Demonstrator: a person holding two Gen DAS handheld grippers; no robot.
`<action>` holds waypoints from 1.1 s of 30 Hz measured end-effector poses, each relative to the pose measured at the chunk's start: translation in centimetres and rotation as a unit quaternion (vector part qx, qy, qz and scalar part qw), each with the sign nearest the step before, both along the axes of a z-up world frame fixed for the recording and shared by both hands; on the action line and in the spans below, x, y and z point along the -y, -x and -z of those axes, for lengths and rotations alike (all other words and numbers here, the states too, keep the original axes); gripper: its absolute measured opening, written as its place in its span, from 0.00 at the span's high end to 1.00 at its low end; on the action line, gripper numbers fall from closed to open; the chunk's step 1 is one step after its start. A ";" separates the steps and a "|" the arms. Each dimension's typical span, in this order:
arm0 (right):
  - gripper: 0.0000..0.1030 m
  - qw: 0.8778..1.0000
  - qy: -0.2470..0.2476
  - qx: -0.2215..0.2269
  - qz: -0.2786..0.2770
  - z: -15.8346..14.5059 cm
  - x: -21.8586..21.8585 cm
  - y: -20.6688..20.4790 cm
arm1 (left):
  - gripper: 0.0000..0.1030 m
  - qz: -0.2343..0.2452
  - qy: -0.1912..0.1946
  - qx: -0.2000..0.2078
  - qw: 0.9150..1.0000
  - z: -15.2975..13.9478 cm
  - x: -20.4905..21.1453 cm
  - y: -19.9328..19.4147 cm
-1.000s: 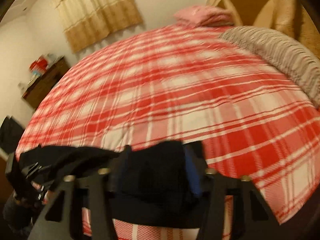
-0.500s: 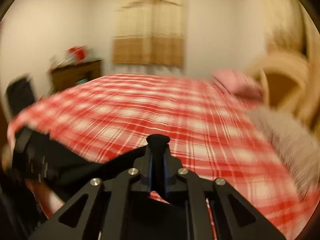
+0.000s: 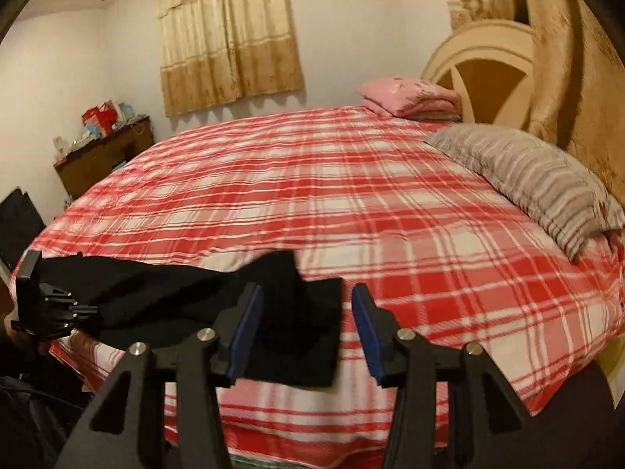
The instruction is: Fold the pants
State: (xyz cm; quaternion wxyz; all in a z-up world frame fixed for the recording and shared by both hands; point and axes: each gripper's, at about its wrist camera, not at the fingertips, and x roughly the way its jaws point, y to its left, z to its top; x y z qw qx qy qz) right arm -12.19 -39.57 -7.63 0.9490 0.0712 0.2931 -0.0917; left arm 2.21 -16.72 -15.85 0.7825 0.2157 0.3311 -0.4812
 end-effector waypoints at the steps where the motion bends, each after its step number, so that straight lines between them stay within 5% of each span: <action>1: 0.51 1.000 0.010 -0.003 0.003 -0.1 -0.7 -0.8 | 0.97 0.004 -0.002 0.003 1.000 -0.1 0.5 0.1; 3: 0.51 1.000 0.007 -0.006 -0.002 -0.1 -1.3 -2.0 | 0.97 0.012 -0.006 0.014 1.000 -0.2 1.7 0.4; 7: 0.34 1.000 0.003 -0.001 -0.001 0.2 -1.4 -3.4 | 0.97 0.019 -0.019 0.016 1.000 0.2 3.5 0.1; 12: 0.33 1.000 -0.003 -0.005 0.002 0.9 -1.2 -3.9 | 0.94 0.024 -0.013 0.006 1.000 0.5 3.5 0.0; 13: 0.33 1.000 -0.002 -0.009 0.004 1.2 -1.2 -4.1 | 0.88 0.026 -0.009 0.004 1.000 0.4 3.2 0.1; 15: 0.33 1.000 -0.011 -0.009 0.001 1.6 -1.0 -4.1 | 0.36 0.019 -0.002 0.003 1.000 0.3 2.8 0.2; 17: 0.33 1.000 -0.019 -0.011 0.001 2.1 -0.8 -4.1 | 0.27 0.008 0.016 0.018 1.000 -0.1 2.1 0.4; 20: 0.33 1.000 -0.028 -0.011 -0.001 2.6 -0.8 -4.3 | 0.27 0.001 0.012 0.013 1.000 -0.2 2.2 0.0; 27: 0.33 1.000 -0.007 -0.017 -0.008 2.7 -1.4 -4.9 | 0.31 0.012 -0.049 0.088 0.995 1.4 3.7 0.7; 30: 0.41 1.000 0.000 -0.019 -0.014 2.6 -1.2 -5.1 | 0.48 0.003 -0.039 0.068 0.997 1.1 3.2 0.0; 33: 0.51 0.999 0.013 -0.025 -0.018 2.8 -1.3 -5.3 | 0.49 0.001 -0.039 0.060 0.997 1.1 2.8 -0.4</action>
